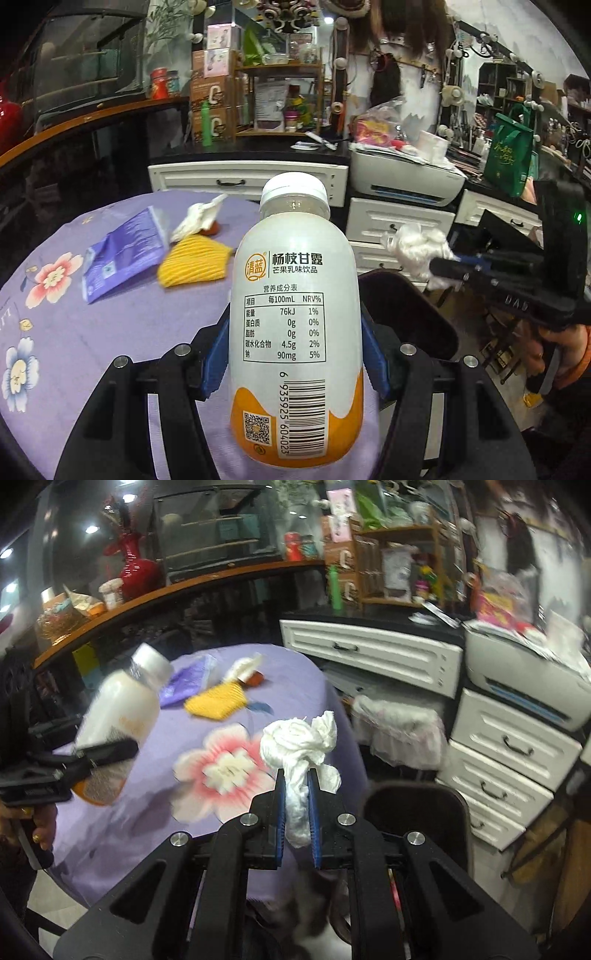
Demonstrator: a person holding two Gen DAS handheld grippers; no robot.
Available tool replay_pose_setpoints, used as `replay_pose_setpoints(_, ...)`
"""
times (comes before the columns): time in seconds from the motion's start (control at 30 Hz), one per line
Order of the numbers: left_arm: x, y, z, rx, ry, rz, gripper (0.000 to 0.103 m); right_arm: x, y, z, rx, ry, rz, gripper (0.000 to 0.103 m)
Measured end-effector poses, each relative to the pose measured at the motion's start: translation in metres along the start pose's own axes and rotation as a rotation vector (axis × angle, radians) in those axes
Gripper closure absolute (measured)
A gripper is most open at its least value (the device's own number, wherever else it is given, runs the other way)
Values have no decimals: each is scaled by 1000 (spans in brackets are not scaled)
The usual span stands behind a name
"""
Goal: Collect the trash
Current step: 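Carry the tissue over the bin and open the right gripper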
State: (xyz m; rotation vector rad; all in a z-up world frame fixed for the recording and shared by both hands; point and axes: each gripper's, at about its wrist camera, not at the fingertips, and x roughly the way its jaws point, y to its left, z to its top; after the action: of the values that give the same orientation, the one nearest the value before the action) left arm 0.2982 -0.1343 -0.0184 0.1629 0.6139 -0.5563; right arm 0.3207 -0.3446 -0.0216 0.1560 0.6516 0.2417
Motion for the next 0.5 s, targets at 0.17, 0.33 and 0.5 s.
replay_pose_setpoints(0.17,18,-36,7,18,0,-58,42,2,-35,-29,66,44,-48,91)
replay_pose_setpoints(0.33,35,-64,11,25,11,-98,42,20,-63,-59,116,109,-84,91)
replay_pose_setpoints(0.5,50,-88,11,43,30,-124,42,48,-83,-87,162,184,-106,91)
